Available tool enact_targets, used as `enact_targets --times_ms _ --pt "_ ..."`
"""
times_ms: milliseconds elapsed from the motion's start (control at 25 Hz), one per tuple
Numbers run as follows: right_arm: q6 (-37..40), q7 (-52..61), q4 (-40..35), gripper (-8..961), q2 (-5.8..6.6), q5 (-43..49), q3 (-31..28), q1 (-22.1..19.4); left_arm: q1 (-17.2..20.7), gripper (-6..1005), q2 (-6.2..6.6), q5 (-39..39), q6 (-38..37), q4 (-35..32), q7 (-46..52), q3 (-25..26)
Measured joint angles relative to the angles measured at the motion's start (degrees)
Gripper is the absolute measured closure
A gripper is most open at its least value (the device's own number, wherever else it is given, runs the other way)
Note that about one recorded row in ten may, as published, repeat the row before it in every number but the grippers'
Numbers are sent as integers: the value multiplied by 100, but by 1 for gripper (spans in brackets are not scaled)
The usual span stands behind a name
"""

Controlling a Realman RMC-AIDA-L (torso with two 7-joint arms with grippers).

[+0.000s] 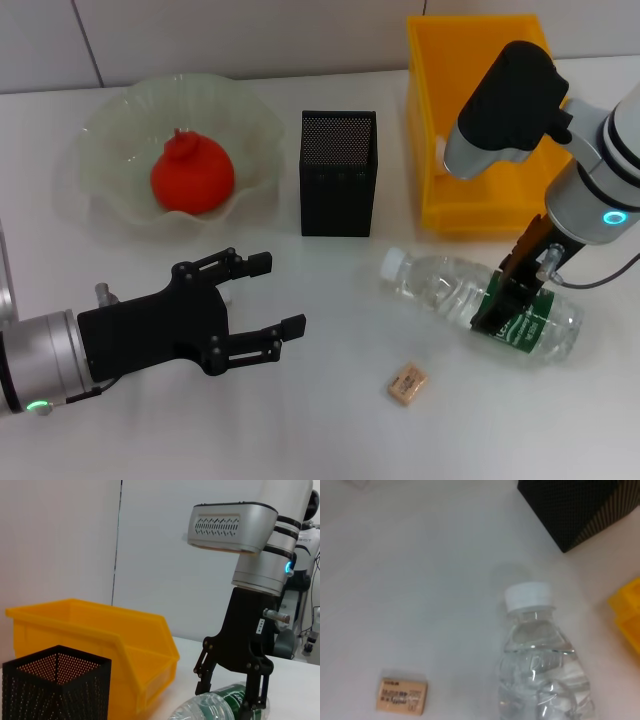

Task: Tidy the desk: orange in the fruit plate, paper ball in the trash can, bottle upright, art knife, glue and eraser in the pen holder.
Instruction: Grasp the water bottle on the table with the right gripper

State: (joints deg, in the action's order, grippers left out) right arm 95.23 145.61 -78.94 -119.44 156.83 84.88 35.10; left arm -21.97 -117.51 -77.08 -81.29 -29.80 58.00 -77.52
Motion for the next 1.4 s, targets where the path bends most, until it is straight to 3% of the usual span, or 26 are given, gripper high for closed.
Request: enact_targets --times_ms 1400 --pt "-583 266 596 121 0 14 512 -47 0 168 -9 0 71 0 -18 0"
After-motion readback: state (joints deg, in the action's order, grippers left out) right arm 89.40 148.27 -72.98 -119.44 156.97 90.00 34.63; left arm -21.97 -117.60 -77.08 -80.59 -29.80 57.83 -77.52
